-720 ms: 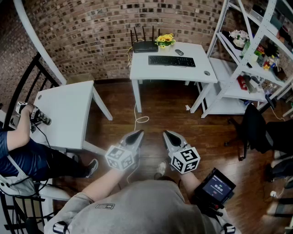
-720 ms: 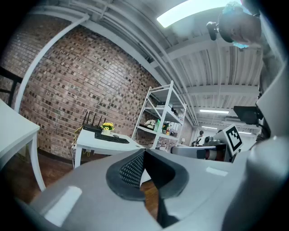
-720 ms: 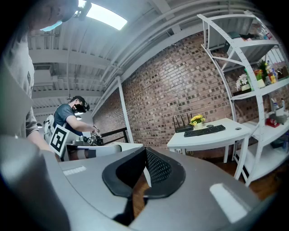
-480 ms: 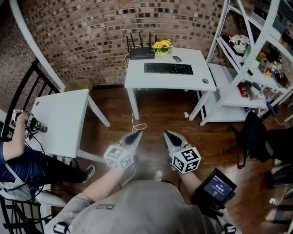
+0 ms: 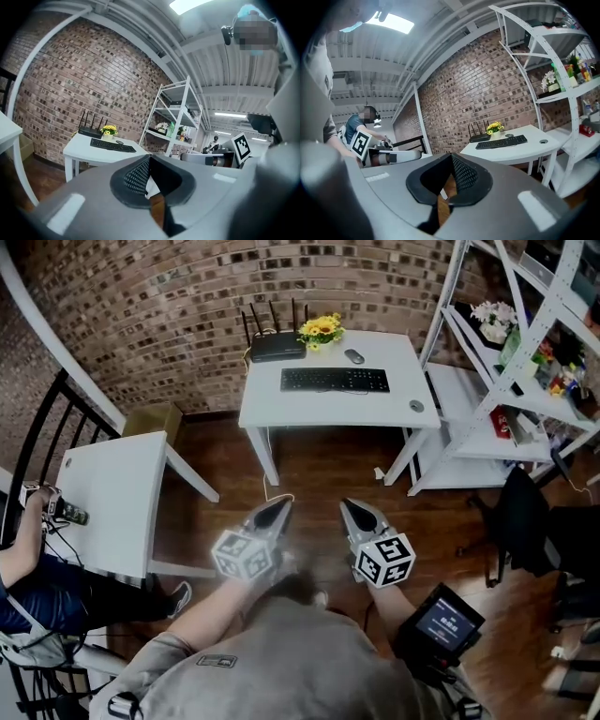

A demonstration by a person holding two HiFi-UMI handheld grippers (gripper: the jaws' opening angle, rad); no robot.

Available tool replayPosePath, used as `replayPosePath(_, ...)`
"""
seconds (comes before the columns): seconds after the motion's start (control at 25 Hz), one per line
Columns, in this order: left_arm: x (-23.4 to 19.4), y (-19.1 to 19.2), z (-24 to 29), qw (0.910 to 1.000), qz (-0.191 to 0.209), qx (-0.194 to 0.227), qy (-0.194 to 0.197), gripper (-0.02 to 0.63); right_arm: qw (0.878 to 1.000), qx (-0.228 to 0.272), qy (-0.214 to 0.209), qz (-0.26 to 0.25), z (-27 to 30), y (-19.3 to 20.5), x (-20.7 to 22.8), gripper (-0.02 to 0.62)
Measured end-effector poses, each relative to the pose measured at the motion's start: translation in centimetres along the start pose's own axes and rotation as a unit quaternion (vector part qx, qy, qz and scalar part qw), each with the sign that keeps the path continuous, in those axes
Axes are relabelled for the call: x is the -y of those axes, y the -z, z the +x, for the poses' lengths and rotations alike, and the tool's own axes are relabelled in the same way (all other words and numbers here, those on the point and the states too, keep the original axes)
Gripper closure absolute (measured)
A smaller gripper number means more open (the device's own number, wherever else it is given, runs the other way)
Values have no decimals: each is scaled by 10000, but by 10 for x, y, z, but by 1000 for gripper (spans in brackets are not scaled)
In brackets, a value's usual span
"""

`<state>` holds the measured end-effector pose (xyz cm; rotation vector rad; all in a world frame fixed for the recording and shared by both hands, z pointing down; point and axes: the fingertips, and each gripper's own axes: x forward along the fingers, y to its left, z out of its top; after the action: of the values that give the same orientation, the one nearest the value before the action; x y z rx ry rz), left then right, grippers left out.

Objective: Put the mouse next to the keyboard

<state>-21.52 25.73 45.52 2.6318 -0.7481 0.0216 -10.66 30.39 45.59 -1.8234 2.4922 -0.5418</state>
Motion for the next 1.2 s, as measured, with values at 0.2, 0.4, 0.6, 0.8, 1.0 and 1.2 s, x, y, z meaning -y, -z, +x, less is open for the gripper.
replayPosePath(0.2,-21,-1,40,10000,-29,-6,77,611,9999,-88,80,-16,24,-2,31,584)
replayPosePath(0.4,-56,-21,93,9998,-92,72,177,611,9996,-156,215,-65,70,-22,69,584)
replayPosePath(0.6,-98,-51,150,9991,-83,65,414,611,9993,-163,321,-65,134,-50,103,584)
replayPosePath(0.8,-134,-74,189,9981,-122,102,592,611,9987,-226,452,-82,184,-68,126,584)
replayPosePath(1.0,-173,-89,219,9977,-191,138,638,611,9977,-295,585,-174,230,-81,147,584)
replayPosePath(1.2,-194,-98,240,9978,-259,148,589,611,9972,-347,628,-201,254,-91,164,584)
